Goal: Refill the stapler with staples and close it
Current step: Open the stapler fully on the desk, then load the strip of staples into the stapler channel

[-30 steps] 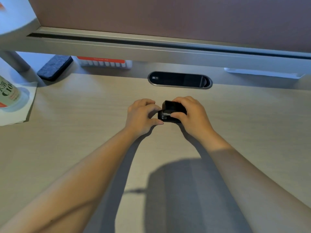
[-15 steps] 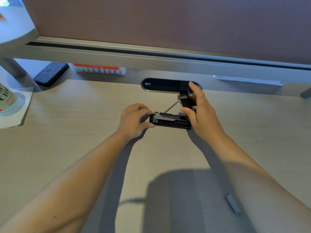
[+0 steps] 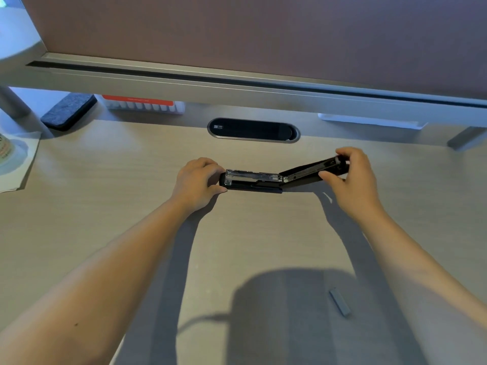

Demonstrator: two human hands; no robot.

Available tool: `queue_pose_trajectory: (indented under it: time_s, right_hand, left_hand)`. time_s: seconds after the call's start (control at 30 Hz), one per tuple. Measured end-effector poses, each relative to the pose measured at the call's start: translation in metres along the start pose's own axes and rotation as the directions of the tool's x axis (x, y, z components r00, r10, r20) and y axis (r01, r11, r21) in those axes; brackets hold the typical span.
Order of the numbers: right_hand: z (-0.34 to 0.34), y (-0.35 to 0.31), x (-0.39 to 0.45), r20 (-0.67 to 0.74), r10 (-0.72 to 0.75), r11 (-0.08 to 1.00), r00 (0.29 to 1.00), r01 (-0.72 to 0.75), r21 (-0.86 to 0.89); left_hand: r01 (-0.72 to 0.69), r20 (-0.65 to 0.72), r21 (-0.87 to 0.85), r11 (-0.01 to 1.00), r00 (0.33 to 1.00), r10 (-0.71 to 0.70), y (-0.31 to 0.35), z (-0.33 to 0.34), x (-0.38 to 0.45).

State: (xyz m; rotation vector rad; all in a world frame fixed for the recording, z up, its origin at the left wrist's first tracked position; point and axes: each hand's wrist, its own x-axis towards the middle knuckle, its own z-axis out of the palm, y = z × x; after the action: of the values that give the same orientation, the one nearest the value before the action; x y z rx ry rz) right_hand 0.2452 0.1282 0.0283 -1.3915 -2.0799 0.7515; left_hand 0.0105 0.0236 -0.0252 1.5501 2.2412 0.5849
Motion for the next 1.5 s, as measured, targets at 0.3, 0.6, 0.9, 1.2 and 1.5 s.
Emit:
queue_pose_trajectory:
  time_s: [0.3,0.6,0.9,1.2,1.5]
  right_hand:
    - [0.015,0.024,-0.002,-0.015,0.092,0.995,0.996,-0.092,-0.025]
    - [0.014,0.024,-0.022,-0.002,0.142,0.980,0.990,-0.141,0.141]
    - [-0.003,0.044,-0.106,0.057,0.174,0.982,0.983,-0.178,0.070]
    - [-0.005,0.073,-0.174,0.130,-0.022,0.986,0.991,0.042,-0.159]
    - [0.006,0.068,-0.183,-0.012,-0.239,0.967,0.971,0.236,-0.095]
  left_hand:
    - [0.022,-0.053,-0.037,0.999,0.998,-0.024,0.003,0.006,-0.001]
    - [0.031,-0.047,-0.060,0.998,0.998,-0.034,0.010,0.011,-0.008]
    - [0.017,-0.077,-0.060,0.998,0.997,-0.021,0.020,0.029,-0.053]
    - [-0.031,-0.159,-0.044,0.999,0.987,0.024,0.027,0.046,-0.078]
    - [-0.069,-0.196,-0.022,0.997,0.978,0.063,0.034,0.052,-0.102]
